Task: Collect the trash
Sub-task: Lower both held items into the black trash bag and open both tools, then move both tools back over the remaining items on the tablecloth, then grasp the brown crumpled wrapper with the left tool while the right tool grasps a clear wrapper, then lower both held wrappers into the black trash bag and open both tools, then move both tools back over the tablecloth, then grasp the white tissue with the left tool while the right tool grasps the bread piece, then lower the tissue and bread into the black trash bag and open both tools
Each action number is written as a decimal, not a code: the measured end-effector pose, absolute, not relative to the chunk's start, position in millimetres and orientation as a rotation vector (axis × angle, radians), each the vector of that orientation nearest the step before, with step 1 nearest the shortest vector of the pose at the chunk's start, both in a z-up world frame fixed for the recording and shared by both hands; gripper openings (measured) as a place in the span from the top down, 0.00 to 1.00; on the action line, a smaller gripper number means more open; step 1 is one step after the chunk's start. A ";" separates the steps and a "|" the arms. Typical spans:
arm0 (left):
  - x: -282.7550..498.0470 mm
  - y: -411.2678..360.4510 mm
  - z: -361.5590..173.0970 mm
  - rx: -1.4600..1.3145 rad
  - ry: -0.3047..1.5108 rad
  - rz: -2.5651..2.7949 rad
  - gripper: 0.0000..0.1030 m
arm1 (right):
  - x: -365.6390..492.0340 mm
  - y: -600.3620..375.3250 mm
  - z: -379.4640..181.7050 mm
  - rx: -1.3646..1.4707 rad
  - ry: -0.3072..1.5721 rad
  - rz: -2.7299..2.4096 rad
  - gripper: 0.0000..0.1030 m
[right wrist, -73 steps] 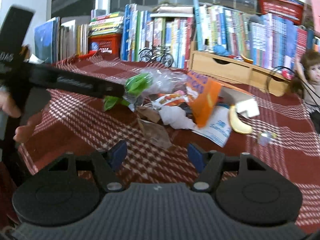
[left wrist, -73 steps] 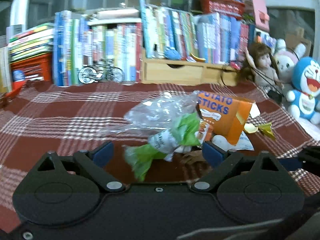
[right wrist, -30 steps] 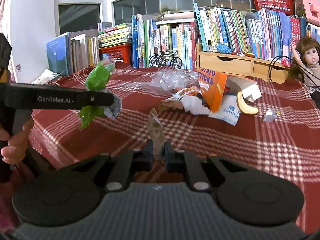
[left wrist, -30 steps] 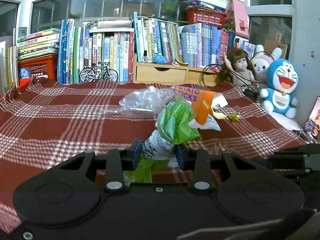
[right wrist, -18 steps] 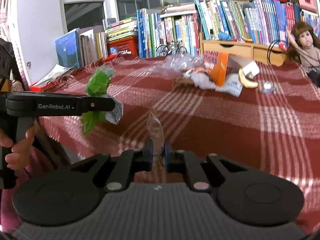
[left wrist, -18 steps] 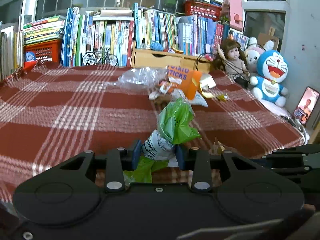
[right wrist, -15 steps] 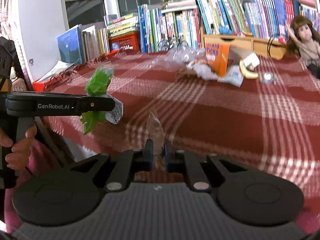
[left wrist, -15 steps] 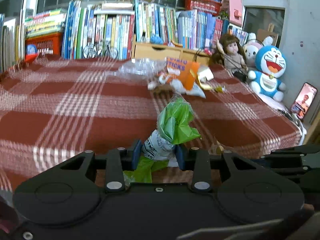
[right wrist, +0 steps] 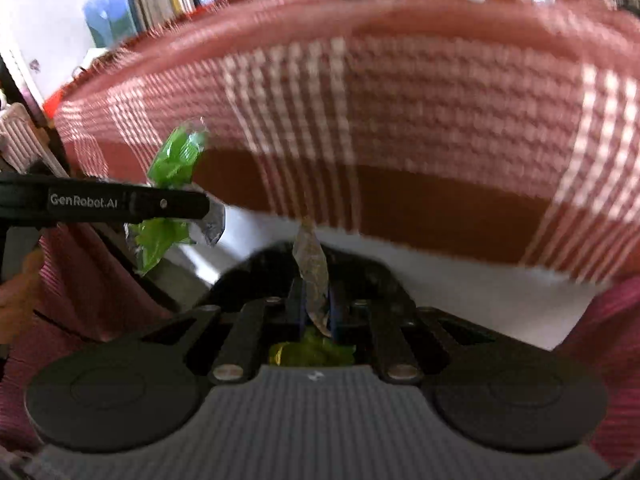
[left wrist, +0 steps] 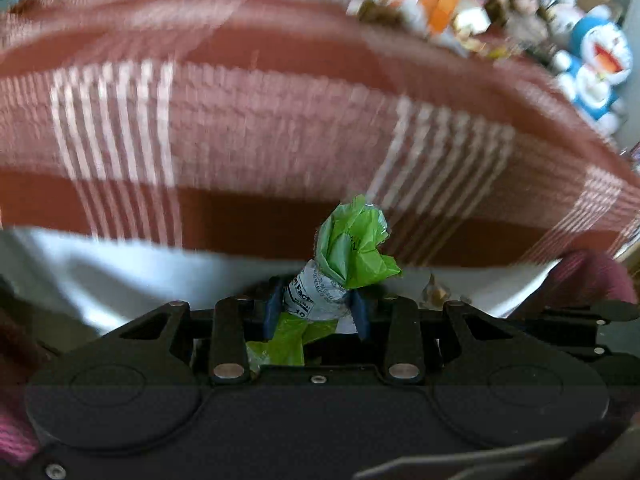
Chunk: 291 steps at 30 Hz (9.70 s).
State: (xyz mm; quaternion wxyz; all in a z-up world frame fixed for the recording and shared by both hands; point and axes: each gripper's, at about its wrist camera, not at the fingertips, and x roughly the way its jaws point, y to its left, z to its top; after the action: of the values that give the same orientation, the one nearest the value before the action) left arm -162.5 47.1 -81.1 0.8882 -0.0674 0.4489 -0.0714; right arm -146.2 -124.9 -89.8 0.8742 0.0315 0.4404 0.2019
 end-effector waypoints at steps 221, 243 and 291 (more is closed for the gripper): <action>66.1 -22.4 4.8 -0.065 0.593 -0.156 0.02 | 113.2 -221.6 11.9 -0.005 0.593 0.160 0.00; 34.3 -11.5 19.5 -0.101 0.528 -0.233 0.72 | 95.5 -228.5 18.4 0.100 0.613 0.205 0.60; -159.7 42.4 -77.2 -0.115 0.917 -0.111 0.71 | -136.6 -115.4 -67.9 0.005 0.896 0.530 0.58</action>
State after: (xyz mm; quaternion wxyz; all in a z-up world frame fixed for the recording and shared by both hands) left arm -159.7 42.4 -77.2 0.8935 -0.0556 0.4423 -0.0537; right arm -136.6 -115.4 -67.9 0.8675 0.0024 0.4282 0.2531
